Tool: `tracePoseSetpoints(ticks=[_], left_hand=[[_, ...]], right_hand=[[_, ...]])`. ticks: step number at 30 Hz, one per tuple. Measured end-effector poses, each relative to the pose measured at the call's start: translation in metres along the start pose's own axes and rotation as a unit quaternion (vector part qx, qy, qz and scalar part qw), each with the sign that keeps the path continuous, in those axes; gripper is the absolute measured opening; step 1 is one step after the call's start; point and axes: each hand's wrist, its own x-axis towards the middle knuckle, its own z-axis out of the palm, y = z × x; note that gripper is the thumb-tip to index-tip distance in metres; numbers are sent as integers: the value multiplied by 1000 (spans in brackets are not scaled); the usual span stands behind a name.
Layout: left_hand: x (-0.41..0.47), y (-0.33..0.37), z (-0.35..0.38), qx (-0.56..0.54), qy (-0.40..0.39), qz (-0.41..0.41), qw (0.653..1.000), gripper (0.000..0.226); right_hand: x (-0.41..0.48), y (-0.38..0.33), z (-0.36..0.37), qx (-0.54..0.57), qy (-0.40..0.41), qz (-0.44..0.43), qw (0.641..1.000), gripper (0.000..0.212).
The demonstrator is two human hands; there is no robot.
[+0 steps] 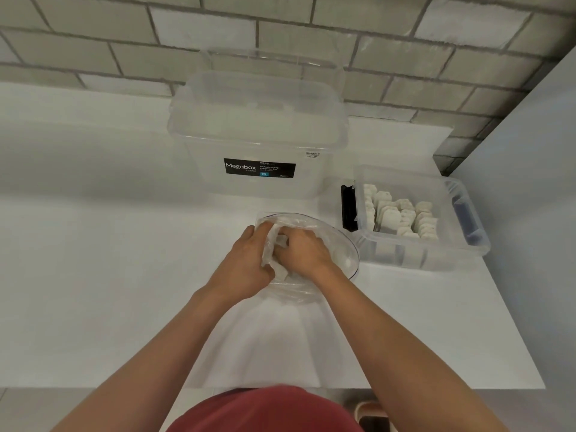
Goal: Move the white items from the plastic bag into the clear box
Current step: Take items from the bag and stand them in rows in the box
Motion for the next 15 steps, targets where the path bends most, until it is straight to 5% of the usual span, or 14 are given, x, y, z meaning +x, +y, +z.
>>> tracePoseSetpoints(ticks=[7,15], left_hand=[[0,4,-2,29,4,-6,1000,83],[3,9,0,78,1,-23,997,89]], right_hand=[[3,7,1,27,53,18,998,6],[-5,31,-16,-50,63,-13,997,29]])
